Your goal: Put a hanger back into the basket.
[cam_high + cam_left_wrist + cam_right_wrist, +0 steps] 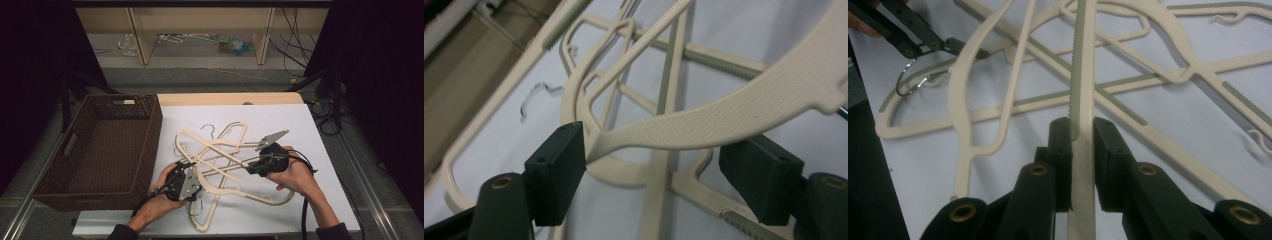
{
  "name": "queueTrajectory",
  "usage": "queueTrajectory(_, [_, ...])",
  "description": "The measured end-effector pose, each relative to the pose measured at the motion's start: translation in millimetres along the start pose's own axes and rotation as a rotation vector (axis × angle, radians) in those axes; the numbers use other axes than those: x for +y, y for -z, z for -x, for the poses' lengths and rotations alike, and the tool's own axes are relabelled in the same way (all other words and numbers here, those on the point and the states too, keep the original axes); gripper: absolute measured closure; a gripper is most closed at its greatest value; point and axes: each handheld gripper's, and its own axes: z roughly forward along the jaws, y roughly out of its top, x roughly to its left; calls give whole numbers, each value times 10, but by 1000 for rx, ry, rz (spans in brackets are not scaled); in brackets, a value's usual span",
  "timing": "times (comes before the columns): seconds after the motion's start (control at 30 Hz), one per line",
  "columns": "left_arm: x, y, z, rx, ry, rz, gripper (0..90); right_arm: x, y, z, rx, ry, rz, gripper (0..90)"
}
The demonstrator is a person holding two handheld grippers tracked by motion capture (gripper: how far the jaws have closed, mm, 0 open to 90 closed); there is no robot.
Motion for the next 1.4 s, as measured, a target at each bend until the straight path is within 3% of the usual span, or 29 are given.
queueTrajectory(0.03, [20,17,7,-8,-50,3,283,-5,3,22,12,13,-2,802])
queueTrajectory(0.07, [37,20,11,-44,-86,22,296,-13,11,47,34,17,-6,802])
queueTrajectory(0.13, [59,60,13,-67,-89,46,308,-32,10,102,62,32,16,800])
queueTrajectory(0.23, [95,124,-34,-76,-105,92,356,-74,5,183,101,18,32,799])
queueTrajectory(0.3, [112,152,-47,-117,-94,135,394,-101,-16,236,139,25,41,799])
queueTrajectory(0.37, [140,183,-57,-142,-105,162,428,-129,-44,261,154,22,39,798])
queueTrajectory(0.4, [159,201,-53,-183,-117,172,453,-141,-61,270,173,19,33,797])
queueTrajectory(0.43, [173,206,-42,-187,-124,181,491,-154,-88,277,189,15,40,797])
queueTrajectory(0.57, [221,229,8,-283,-165,164,603,-168,-139,271,215,12,15,795])
queueTrajectory(0.7, [251,235,39,-299,-200,179,679,-191,-168,288,227,22,-5,793])
queueTrajectory(0.73, [281,255,41,-303,-219,194,707,-216,-201,298,242,19,-38,793])
queueTrajectory(0.8, [314,275,26,-298,-216,232,731,-251,-243,319,262,19,-55,793])
queueTrajectory(0.93, [382,321,-8,-288,-250,249,775,-307,-297,330,318,-15,-91,793])
queueTrajectory(1.07, [438,337,-42,-271,-258,252,799,-305,-304,316,317,-17,-112,777])
queueTrajectory(1.13, [470,335,-69,-263,-271,238,807,-298,-299,300,306,-16,-120,726])
queueTrajectory(1.17, [490,328,-88,-254,-292,218,821,-287,-280,302,281,-36,-109,675])
queueTrajectory(1.23, [507,296,-102,-249,-294,204,848,-243,-169,344,237,-50,-84,609])
queueTrajectory(1.3, [524,278,-126,-249,-284,198,853,-191,-12,376,174,-62,-16,557])
queueTrajectory(1.4, [571,280,-170,-245,-274,186,853,-90,351,344,71,-55,59,490])
